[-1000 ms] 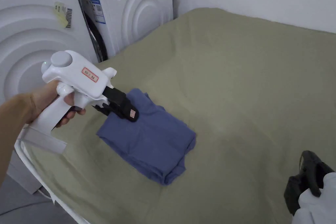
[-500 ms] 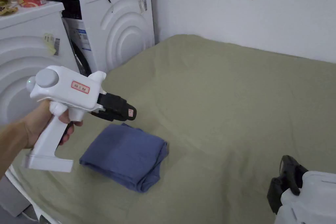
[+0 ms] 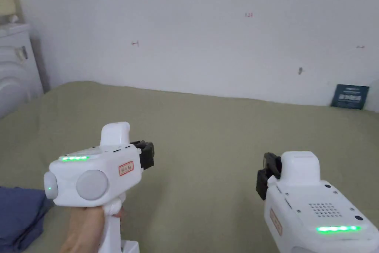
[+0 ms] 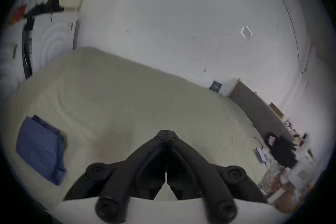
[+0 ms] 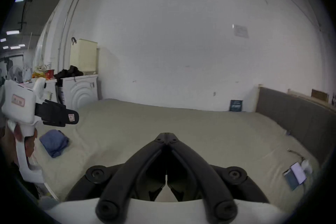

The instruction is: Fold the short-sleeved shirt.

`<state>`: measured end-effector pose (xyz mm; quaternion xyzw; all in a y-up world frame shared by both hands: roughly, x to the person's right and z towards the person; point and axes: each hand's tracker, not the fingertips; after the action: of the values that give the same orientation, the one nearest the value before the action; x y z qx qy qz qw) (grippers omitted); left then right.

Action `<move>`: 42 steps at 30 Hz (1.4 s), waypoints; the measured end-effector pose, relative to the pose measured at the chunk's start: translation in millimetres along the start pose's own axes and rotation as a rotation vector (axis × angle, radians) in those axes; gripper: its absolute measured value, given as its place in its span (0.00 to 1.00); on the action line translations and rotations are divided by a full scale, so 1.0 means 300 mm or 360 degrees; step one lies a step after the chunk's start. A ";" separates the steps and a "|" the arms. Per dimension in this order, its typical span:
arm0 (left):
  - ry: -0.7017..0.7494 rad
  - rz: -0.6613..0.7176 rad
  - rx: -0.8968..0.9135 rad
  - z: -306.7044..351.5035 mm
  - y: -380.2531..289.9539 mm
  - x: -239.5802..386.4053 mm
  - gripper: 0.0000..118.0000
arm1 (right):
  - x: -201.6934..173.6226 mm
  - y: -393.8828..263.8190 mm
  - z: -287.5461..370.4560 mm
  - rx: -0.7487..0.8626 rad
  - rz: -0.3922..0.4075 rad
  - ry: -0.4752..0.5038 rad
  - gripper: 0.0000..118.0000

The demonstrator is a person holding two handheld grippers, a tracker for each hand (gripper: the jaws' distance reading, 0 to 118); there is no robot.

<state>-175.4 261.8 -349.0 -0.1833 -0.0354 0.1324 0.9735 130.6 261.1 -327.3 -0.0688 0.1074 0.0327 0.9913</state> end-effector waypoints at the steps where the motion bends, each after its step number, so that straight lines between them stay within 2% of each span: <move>1: -0.0019 -0.0064 0.0030 0.007 -0.018 0.105 0.00 | 0.050 0.009 0.017 0.0006 -0.0003 -0.0024 0.00; 4: -0.0050 -0.0203 0.0119 0.033 -0.058 0.317 0.00 | 0.169 0.030 0.055 0.0011 -0.0010 -0.0098 0.00; 5: 0.0038 -0.0246 0.0179 0.030 -0.058 0.372 0.00 | 0.198 0.031 0.064 0.0018 -0.0006 -0.0145 0.00; 9: 0.0138 -0.0404 0.0298 0.040 -0.078 0.491 0.00 | 0.282 0.032 0.089 0.0022 0.0014 -0.0229 0.00; 11: 0.0141 -0.0395 0.0303 0.055 -0.084 0.512 0.00 | 0.304 0.033 0.100 0.0035 0.0014 -0.0264 0.00; 17: 0.0169 -0.0419 0.0289 0.045 -0.071 0.488 0.00 | 0.317 0.045 0.105 0.0061 -0.0009 -0.0286 0.00; 31: 0.0258 -0.0404 0.0310 0.048 -0.026 0.390 0.00 | 0.240 0.052 0.063 0.0076 -0.0016 -0.0237 0.00; 32: 0.0258 -0.0402 0.0302 0.043 -0.025 0.386 0.05 | 0.240 0.051 0.059 0.0080 -0.0020 -0.0244 0.03; 33: 0.0256 -0.0403 0.0300 0.050 -0.031 0.380 0.15 | 0.242 0.050 0.058 0.0089 -0.0026 -0.0245 0.13; 34: 0.0264 -0.0413 0.0298 0.045 -0.034 0.378 0.36 | 0.239 0.050 0.055 0.0094 -0.0026 -0.0252 0.34; 35: 0.0274 -0.0418 0.0295 0.039 -0.034 0.373 0.79 | 0.237 0.049 0.052 0.0101 -0.0029 -0.0268 0.76; 36: 0.0247 -0.0429 0.0287 0.034 -0.033 0.367 1.00 | 0.238 0.051 0.046 0.0097 -0.0038 -0.0271 1.00; 37: 0.0268 -0.0442 0.0248 0.034 -0.036 0.365 1.00 | 0.242 0.053 0.037 0.0073 -0.0061 -0.0274 0.97; 38: 0.0292 -0.0448 0.0244 0.026 -0.041 0.365 1.00 | 0.249 0.052 0.029 0.0053 -0.0093 -0.0276 0.99; 39: 0.0302 -0.0451 0.0364 0.036 -0.040 0.364 1.00 | 0.247 0.064 0.042 0.0138 -0.0105 -0.0252 1.00; 42: 0.0322 -0.0469 0.0338 0.068 -0.049 0.363 1.00 | 0.237 0.090 0.029 0.0101 -0.0038 -0.0235 1.00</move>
<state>-69.5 285.2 -322.5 -0.0848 0.0502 -0.0276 0.9948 199.4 292.7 -337.8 -0.0359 0.0342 0.0223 0.9985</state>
